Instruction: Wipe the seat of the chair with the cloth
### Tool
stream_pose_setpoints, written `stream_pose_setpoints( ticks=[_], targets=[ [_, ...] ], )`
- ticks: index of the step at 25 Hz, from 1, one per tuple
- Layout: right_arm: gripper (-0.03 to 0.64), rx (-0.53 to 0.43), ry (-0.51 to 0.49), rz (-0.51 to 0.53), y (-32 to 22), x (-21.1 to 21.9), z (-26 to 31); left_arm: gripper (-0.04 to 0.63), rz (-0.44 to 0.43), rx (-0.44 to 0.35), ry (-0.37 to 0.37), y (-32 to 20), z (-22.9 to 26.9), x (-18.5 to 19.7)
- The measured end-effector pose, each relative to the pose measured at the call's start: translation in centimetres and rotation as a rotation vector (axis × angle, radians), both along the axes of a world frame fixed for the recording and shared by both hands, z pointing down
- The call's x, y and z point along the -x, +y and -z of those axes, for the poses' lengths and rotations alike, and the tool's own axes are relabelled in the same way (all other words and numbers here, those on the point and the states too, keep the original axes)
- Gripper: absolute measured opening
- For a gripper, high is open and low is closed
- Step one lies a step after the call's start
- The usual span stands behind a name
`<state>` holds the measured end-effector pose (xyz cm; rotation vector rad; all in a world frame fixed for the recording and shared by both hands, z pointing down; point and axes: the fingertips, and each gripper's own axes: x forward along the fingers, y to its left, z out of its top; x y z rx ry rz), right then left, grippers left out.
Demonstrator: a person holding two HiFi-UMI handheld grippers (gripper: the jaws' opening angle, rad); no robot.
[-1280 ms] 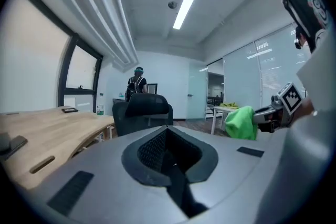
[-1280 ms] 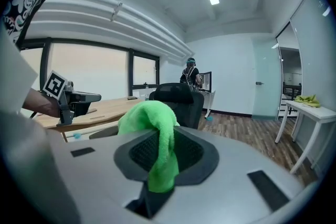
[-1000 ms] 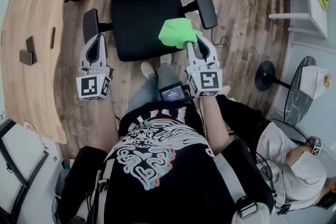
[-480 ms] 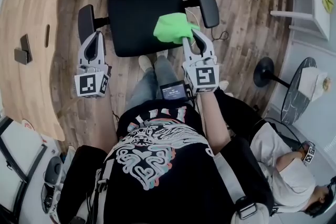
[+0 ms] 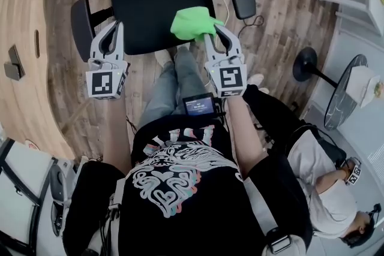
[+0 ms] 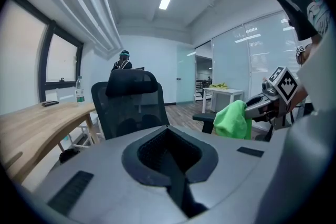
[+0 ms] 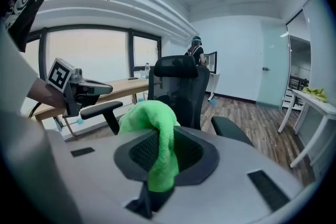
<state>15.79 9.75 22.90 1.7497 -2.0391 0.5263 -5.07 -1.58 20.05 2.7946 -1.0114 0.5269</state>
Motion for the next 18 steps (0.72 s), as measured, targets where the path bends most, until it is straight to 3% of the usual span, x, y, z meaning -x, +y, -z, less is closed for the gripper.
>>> stream_pose_setpoints(
  ticks=[4,8,13,18],
  targets=[
    [0.057,0.067,-0.005,-0.014,1.3,-0.4,-3.1,0.002,-0.039,0.047,-0.021,1.0,-3.5,-1.6],
    [0.057,0.056,0.001,-0.016,1.7,-1.0,-5.9,0.002,-0.056,0.099,-0.040,1.7,-6.9,-2.7],
    [0.057,0.148,0.007,-0.026,3.2,-1.5,-8.8,0.002,-0.076,0.150,-0.059,2.6,-9.9,-3.1],
    [0.057,0.141,0.012,-0.028,3.2,-2.4,-11.0,0.002,-0.107,0.177,-0.060,3.1,-12.5,-4.1]
  ],
)
